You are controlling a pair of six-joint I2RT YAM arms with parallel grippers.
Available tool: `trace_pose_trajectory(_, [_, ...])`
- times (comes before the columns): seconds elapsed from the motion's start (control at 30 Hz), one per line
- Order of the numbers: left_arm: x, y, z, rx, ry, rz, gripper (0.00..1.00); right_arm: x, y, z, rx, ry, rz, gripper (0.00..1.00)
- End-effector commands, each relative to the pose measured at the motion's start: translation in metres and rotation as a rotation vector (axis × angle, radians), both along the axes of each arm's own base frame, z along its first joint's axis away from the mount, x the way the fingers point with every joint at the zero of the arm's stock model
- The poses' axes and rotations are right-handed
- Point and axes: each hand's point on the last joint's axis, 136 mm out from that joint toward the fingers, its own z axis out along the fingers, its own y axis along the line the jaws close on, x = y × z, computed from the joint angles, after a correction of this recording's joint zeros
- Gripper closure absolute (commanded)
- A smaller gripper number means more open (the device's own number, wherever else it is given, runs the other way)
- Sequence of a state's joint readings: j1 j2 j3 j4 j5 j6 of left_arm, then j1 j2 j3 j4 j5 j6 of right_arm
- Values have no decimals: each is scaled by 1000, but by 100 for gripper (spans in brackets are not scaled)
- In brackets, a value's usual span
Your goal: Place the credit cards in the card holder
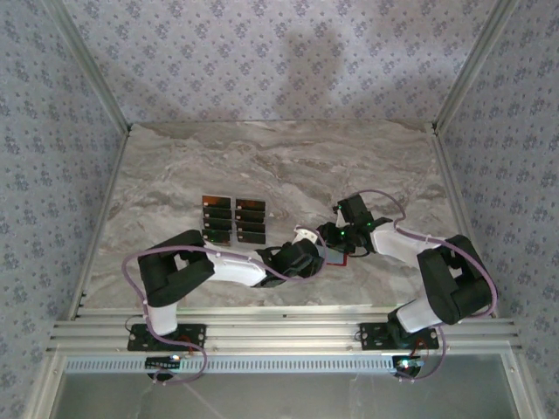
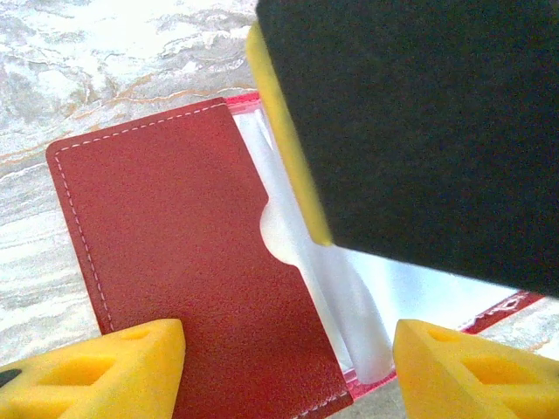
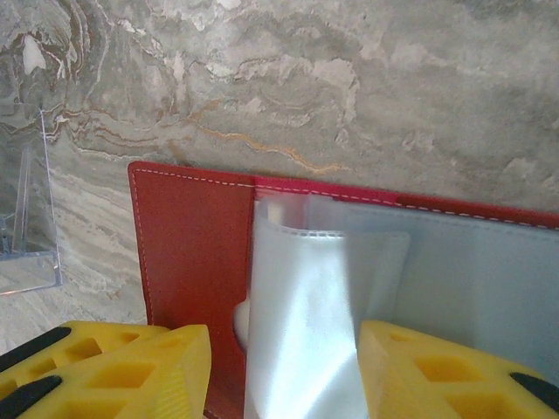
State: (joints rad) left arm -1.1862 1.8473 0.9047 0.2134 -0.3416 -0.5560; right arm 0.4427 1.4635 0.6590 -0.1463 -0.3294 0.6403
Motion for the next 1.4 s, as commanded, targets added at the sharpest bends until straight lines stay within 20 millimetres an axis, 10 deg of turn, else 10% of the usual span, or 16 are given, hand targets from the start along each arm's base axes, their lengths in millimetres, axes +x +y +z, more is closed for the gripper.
trace_pose_trajectory(0.0, [2, 2, -4, 8, -2, 29, 37, 1, -1, 17, 25, -5, -14, 49])
trace_pose_trajectory(0.4, [0, 3, -11, 7, 10, 30, 39, 4, -24, 28, 31, -31, -80, 48])
trace_pose_trajectory(0.9, [-1, 4, -6, -2, 8, 30, 39, 13, -4, 8, 84, 4, -53, 48])
trace_pose_trajectory(1.37, [2, 34, 70, -127, -88, 112, 24, 11, 33, 25, 77, -25, 25, 48])
